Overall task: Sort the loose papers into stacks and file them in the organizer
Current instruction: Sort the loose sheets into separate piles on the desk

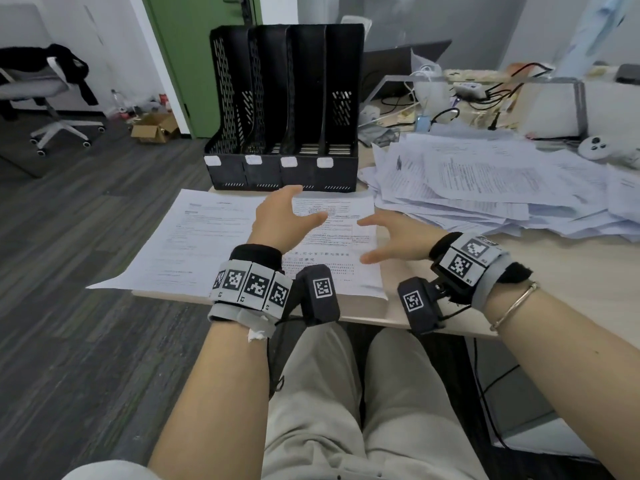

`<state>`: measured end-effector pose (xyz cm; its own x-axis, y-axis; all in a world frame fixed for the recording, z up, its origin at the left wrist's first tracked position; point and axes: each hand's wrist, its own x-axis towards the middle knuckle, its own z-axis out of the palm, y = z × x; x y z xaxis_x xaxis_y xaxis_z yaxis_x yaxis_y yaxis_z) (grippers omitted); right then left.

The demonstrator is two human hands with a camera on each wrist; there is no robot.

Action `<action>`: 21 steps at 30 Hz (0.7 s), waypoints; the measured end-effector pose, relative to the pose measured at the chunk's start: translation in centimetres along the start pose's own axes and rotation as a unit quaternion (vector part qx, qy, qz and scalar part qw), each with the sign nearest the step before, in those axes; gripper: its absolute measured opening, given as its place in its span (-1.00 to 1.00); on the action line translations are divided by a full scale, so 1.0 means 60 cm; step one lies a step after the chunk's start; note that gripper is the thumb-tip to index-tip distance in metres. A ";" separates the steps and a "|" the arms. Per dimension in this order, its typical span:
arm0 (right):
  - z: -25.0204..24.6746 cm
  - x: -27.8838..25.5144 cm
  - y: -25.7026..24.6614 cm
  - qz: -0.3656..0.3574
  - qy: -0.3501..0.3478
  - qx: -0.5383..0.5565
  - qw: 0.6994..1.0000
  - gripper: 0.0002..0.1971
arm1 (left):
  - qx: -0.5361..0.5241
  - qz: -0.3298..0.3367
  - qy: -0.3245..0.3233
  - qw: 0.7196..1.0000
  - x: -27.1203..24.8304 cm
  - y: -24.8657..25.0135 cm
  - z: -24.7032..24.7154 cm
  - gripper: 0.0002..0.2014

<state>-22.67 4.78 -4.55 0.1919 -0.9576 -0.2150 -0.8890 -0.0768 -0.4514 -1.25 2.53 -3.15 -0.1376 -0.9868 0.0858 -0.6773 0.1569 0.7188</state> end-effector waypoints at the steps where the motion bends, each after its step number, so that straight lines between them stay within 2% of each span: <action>1: -0.011 -0.005 0.006 0.003 0.013 0.014 1.000 -0.24 | -0.009 0.006 0.000 1.000 0.003 0.011 0.004 -0.34; 11: -0.094 -0.061 0.110 0.096 0.101 0.034 0.990 -0.37 | -0.029 0.059 -0.078 0.995 0.062 0.119 0.096 -0.39; 17: -0.112 -0.078 0.179 0.139 0.125 0.061 0.980 -0.39 | -0.034 0.067 -0.126 0.989 0.115 0.179 0.163 -0.40; 21: -0.123 -0.076 0.217 0.177 0.102 0.053 0.977 -0.34 | -0.034 0.060 -0.151 0.986 0.152 0.209 0.204 -0.46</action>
<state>-38.17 6.08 -3.06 -0.2168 -0.9549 -0.2028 -0.8341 0.2892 -0.4698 -19.86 -3.98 -1.81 -0.4307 -0.9020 -0.0288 -0.5943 0.2594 0.7613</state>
